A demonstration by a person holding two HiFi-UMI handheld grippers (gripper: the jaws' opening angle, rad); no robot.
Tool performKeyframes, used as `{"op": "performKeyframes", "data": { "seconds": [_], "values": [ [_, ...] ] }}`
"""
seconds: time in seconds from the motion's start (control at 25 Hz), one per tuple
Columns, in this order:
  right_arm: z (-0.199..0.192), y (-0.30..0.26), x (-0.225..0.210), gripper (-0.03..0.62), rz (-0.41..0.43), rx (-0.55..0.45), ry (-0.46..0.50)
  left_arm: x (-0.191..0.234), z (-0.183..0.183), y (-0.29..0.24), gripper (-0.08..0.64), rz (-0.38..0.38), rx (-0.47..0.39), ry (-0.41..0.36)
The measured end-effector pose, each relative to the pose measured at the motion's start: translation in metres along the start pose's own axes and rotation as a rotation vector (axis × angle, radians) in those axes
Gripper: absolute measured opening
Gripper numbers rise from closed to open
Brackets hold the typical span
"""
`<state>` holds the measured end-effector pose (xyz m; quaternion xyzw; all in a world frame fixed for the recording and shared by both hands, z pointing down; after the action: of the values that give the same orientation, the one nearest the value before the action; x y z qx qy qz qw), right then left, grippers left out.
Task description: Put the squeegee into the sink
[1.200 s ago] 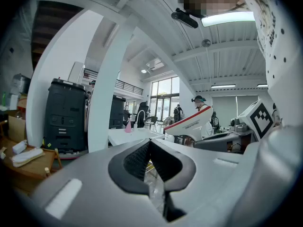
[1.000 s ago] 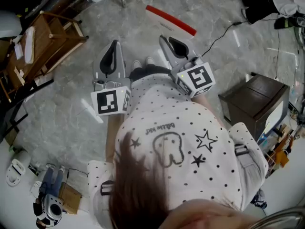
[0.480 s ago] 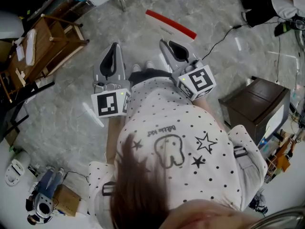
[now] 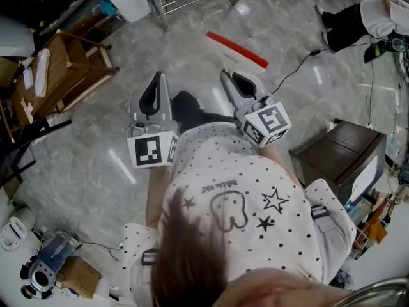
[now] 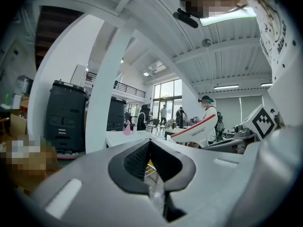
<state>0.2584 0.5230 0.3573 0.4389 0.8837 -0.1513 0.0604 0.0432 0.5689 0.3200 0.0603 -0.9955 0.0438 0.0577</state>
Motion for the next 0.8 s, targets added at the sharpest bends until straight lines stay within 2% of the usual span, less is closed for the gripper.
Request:
{"op": "performKeyframes", "data": {
  "seconds": [0.4, 0.68, 0.8],
  "values": [
    [0.01, -0.046, -0.024, 0.021, -0.032, 0.012, -0.022, 0.033, 0.005, -0.051, -0.012, -0.019, 0.013, 0.009],
    [0.052, -0.104, -0.042, 0.021, -0.063, -0.039, -0.003, 0.07, 0.034, -0.106, -0.012, -0.073, -0.011, -0.012],
    [0.06, -0.125, -0.046, 0.021, -0.083, -0.058, -0.009, 0.088, 0.033, -0.124, -0.012, -0.094, -0.025, -0.013]
  ]
}}
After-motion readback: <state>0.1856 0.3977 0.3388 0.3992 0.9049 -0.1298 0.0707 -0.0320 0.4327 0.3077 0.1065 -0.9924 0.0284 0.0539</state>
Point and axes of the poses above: the fingertips, and each gripper's own axes: y backward along the fingers, x to its left, z out of its top, the point moved 8 cm from there along y, backward along the fingers, and after that the axes turned 5 degrees about z, right-handed, at the moved point
